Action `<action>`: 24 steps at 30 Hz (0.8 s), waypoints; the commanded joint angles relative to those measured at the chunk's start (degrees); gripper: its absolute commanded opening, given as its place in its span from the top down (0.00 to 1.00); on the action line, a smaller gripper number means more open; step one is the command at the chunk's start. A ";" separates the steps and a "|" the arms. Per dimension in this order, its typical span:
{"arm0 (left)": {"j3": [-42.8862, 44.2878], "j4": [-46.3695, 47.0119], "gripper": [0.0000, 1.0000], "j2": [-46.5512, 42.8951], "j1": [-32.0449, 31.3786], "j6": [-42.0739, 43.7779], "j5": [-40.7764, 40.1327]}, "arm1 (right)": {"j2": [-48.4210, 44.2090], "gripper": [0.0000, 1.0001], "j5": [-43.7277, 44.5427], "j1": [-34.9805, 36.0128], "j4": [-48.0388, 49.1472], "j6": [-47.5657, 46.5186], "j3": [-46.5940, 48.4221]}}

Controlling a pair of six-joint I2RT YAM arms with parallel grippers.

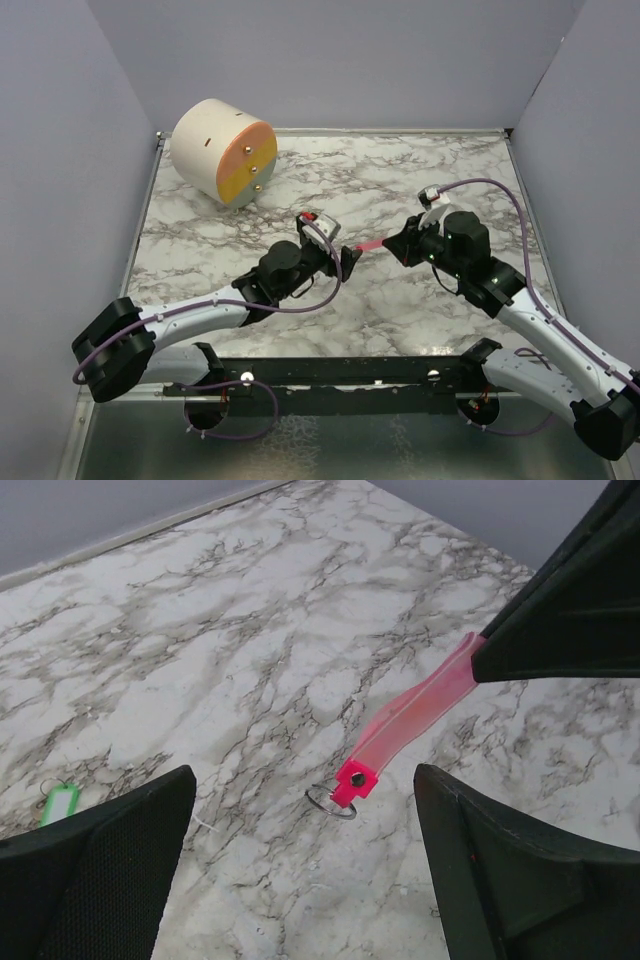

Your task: Put the keys on the keyring

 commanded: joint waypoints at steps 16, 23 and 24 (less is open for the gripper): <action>3.83 1.95 0.09 2.42 6.53 -4.52 21.16 | 0.70 0.99 1.50 0.33 -0.25 -1.31 1.30; 5.92 1.86 0.13 5.23 3.24 3.06 19.64 | 1.85 0.99 1.28 0.41 -1.67 -1.34 3.16; 6.21 1.85 0.14 5.83 2.79 3.90 19.58 | 1.94 0.99 1.20 0.38 -1.94 -1.36 3.40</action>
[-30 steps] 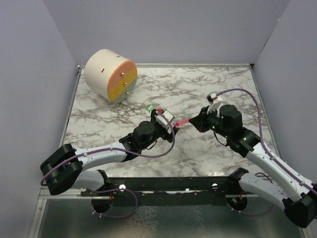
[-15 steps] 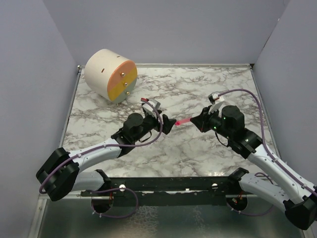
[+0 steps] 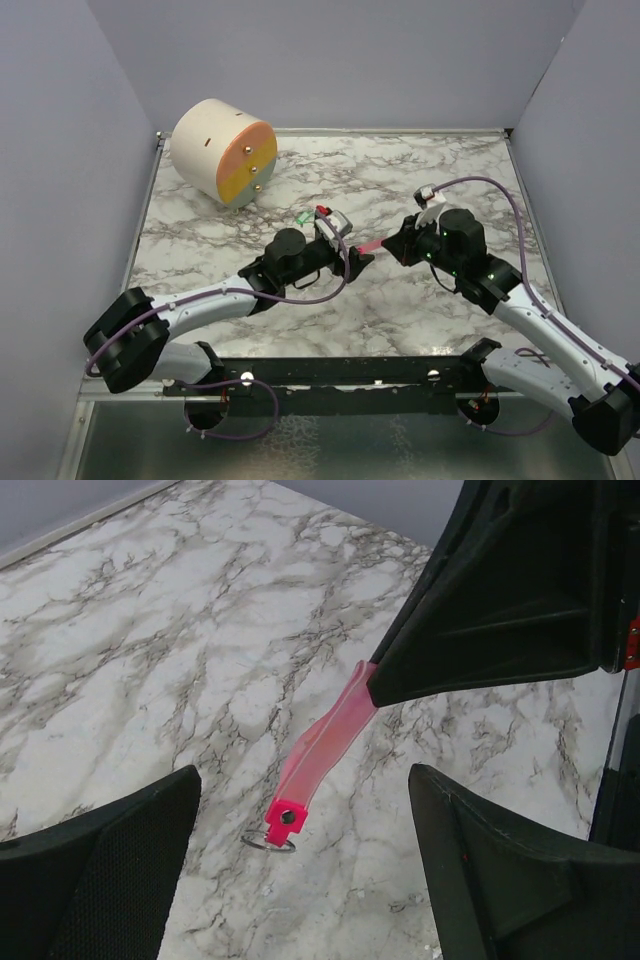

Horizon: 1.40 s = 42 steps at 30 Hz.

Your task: Put the keys on the keyring

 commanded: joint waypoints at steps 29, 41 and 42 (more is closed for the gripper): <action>12.21 -0.78 0.51 13.46 -7.92 14.98 -8.81 | 0.34 0.99 0.29 0.33 -5.87 -1.53 6.74; 11.85 -1.11 0.71 12.77 -8.32 15.98 -9.70 | -0.25 0.99 0.55 0.37 -6.33 -1.51 6.58; 11.85 -1.11 0.75 12.81 -8.33 16.12 -9.72 | -0.33 0.99 0.55 0.35 -6.35 -1.41 6.64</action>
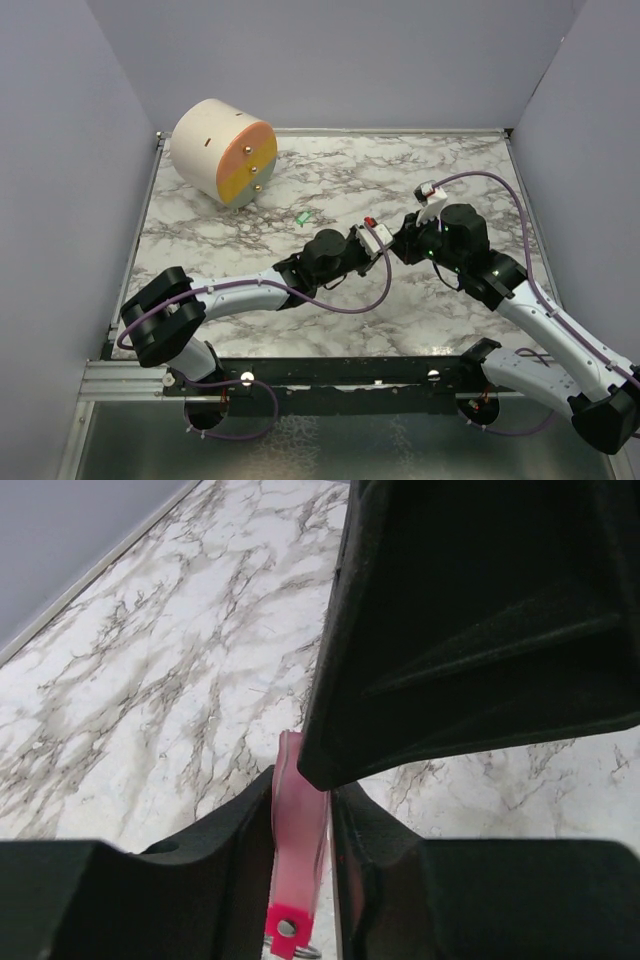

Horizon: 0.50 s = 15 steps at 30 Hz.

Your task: Put the keys on the keyring

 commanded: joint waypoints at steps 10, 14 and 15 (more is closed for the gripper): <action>1.36 0.20 0.83 -0.40 -0.41 0.99 -1.69 | -1.56 0.92 0.85 0.35 -0.02 0.10 1.97; 1.60 -0.01 0.83 -0.51 -0.43 0.76 -2.71 | -2.35 0.79 2.00 0.33 0.31 0.63 1.86; 1.71 -0.17 0.83 -0.47 -0.42 0.75 -3.14 | -2.57 0.77 2.32 0.36 0.35 0.77 1.81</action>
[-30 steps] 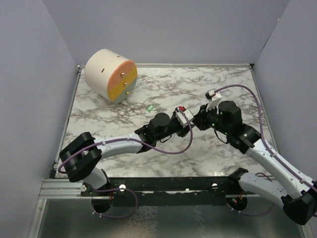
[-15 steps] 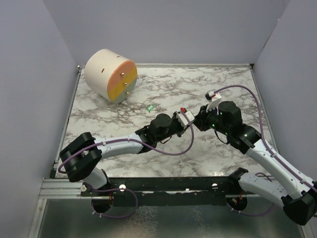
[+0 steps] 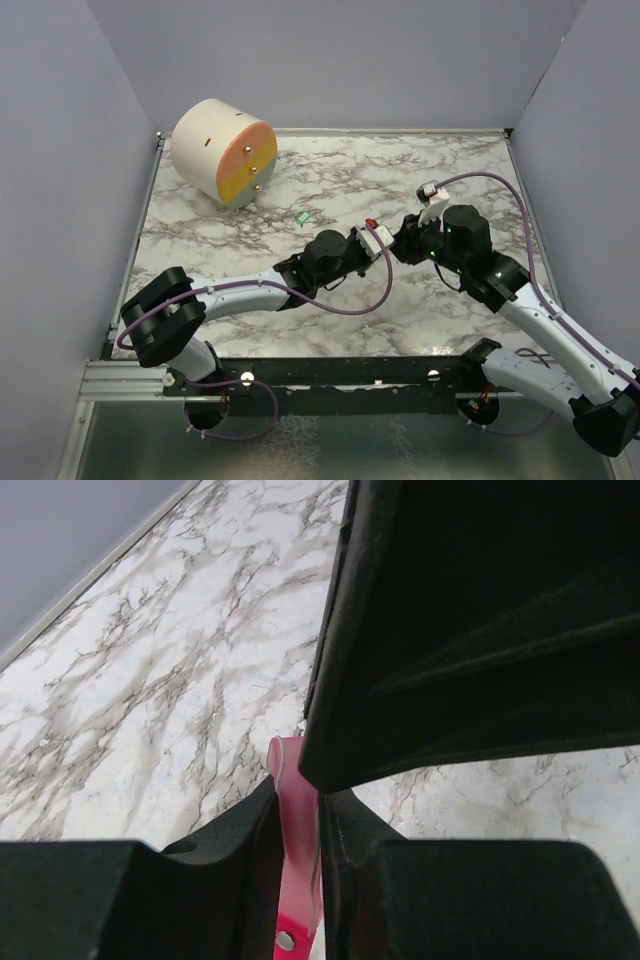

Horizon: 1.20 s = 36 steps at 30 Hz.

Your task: Put the keys on the keyring

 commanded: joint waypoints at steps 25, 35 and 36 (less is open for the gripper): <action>13.21 -5.32 0.84 -0.01 -0.11 -5.96 -15.70 | -15.54 0.38 4.55 0.37 16.65 3.88 -17.43; 16.81 -7.09 0.85 2.56 -0.21 -9.26 -13.83 | -16.22 0.45 3.98 0.38 44.76 8.86 -33.25; 16.80 -7.09 0.85 2.56 -0.19 -9.29 -13.78 | -16.22 0.45 3.87 0.38 46.41 9.16 -33.94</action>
